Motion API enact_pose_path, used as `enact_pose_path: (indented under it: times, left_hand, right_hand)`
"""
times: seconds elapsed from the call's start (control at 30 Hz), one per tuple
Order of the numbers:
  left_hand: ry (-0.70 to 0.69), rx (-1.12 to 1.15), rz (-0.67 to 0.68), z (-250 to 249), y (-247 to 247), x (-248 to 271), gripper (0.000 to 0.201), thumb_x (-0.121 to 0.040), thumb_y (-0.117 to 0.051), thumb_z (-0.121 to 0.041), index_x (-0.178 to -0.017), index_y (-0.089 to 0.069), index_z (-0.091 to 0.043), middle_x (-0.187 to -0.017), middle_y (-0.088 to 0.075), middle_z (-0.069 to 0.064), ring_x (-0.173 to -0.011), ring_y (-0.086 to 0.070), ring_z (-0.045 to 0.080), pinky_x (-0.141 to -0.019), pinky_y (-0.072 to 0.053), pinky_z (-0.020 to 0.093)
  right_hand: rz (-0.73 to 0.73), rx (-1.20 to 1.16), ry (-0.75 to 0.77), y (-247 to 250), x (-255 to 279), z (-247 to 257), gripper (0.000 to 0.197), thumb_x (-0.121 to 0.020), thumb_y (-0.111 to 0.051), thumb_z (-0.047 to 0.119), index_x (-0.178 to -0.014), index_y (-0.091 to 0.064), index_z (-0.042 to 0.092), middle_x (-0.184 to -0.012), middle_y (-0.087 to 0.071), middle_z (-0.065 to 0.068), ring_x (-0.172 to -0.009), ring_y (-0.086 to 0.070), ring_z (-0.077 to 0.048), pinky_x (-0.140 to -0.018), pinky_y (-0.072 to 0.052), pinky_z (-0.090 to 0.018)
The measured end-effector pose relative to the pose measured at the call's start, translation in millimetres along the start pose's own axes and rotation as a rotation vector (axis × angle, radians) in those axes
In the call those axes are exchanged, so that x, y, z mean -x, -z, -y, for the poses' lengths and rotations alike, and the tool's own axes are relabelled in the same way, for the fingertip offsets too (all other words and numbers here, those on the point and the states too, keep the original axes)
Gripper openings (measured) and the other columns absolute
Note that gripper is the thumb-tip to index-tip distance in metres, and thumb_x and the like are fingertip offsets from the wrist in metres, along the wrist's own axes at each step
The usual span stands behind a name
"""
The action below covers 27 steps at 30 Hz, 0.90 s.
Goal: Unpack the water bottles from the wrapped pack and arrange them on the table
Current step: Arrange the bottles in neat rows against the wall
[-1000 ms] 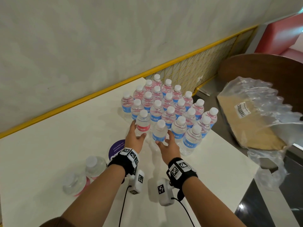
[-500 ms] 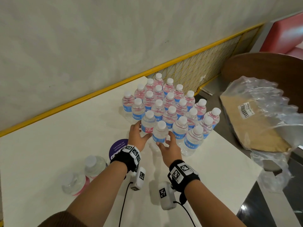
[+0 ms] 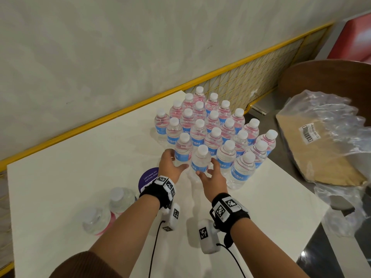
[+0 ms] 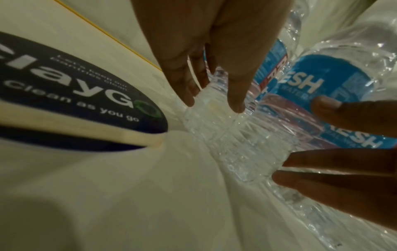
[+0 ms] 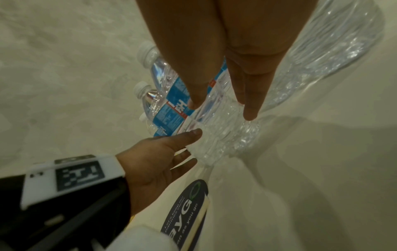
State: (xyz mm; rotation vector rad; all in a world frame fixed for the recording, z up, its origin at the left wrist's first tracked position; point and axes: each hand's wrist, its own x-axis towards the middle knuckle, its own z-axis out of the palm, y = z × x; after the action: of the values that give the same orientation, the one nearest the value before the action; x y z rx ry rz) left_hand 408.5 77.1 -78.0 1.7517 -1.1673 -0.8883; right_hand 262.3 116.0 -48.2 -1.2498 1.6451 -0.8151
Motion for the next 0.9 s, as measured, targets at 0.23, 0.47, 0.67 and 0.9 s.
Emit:
enact_pose_path:
  times: [0.23,0.47,0.67,0.9]
  left_hand:
    - [0.039,0.031,0.080,5.9,-1.2,5.6,0.063,-0.081,-0.070,-0.008,-0.137,-0.040,-0.016,-0.136,-0.052,0.005,-0.126,-0.049,0.022,-0.100,-0.040,0.029]
    - [0.052,0.022,0.013,1.0,-5.8,-2.7,0.058,-0.071,-0.081,-0.018,-0.121,-0.052,-0.013,-0.120,-0.060,0.008,-0.108,-0.059,0.026,-0.091,-0.050,0.035]
    - [0.053,-0.014,-0.002,4.0,-10.1,-2.2,0.062,-0.074,-0.079,-0.025,-0.128,-0.050,-0.012,-0.124,-0.057,0.008,-0.109,-0.059,0.026,-0.093,-0.050,0.040]
    - [0.061,0.010,0.062,4.6,-5.3,-0.1,0.058,-0.080,-0.074,-0.023,-0.132,-0.050,-0.016,-0.128,-0.059,0.006,-0.113,-0.059,0.025,-0.091,-0.046,0.029]
  right_hand:
    - [0.001,0.025,0.006,0.6,0.7,2.2,0.064,-0.092,-0.059,0.024,-0.146,-0.024,0.025,-0.140,-0.049,-0.008,-0.128,-0.048,-0.022,-0.099,-0.039,-0.031]
    - [-0.020,0.029,0.004,-0.4,-0.2,5.7,0.063,-0.093,-0.058,0.022,-0.146,-0.024,0.025,-0.139,-0.050,-0.008,-0.125,-0.050,-0.024,-0.095,-0.039,-0.028]
    - [-0.034,0.007,-0.089,-2.9,1.3,1.1,0.060,-0.089,-0.061,0.032,-0.141,-0.033,0.019,-0.135,-0.052,-0.013,-0.123,-0.051,-0.024,-0.096,-0.040,-0.031]
    - [-0.043,0.040,-0.136,-3.0,-5.7,-2.5,0.052,-0.090,-0.059,0.037,-0.136,-0.044,0.016,-0.129,-0.057,-0.012,-0.120,-0.054,-0.025,-0.097,-0.040,-0.032]
